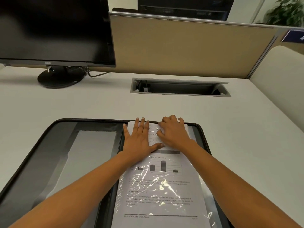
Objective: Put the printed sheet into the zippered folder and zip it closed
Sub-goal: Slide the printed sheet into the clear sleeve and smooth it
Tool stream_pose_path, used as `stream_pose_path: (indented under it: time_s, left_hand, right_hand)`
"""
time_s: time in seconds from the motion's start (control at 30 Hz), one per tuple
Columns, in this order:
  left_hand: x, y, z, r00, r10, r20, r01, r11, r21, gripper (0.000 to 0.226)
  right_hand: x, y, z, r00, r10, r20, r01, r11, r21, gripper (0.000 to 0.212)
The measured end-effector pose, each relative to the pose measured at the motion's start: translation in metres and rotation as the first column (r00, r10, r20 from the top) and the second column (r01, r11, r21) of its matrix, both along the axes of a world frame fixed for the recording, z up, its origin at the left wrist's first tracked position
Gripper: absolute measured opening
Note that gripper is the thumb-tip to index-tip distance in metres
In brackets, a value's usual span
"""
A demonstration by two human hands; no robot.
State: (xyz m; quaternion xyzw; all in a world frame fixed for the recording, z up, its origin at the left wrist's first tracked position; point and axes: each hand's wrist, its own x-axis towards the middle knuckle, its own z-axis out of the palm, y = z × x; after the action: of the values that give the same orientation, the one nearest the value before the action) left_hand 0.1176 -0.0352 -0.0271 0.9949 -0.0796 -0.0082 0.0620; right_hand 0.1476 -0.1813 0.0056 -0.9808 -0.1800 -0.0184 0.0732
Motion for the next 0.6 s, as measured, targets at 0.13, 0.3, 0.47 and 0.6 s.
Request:
stream_pose_path:
  time_s: [0.13,0.3,0.47,0.6]
  left_hand:
    - [0.001,0.0,-0.001,1.0,0.005,0.012,-0.005,1.0,0.021,0.1]
    - [0.001,0.0,0.0,1.0,0.008,0.009,-0.008,1.0,0.028,0.109]
    - [0.001,0.0,-0.002,1.0,0.013,0.012,-0.013,1.0,0.002,0.1]
    - [0.001,-0.001,-0.002,1.0,0.02,0.014,-0.02,1.0,0.002,0.102]
  right_hand:
    - [-0.005,0.006,0.0,0.999,-0.017,0.037,0.017,1.0,-0.003,0.036]
    - [-0.008,0.007,0.001,1.0,-0.023,0.019,0.022,0.998,0.066,0.035]
    - [-0.006,0.008,0.008,0.998,-0.019,-0.06,0.024,0.997,0.079,0.032]
    - [0.0,0.009,0.014,0.984,-0.045,-0.174,0.07,0.987,0.145,0.026]
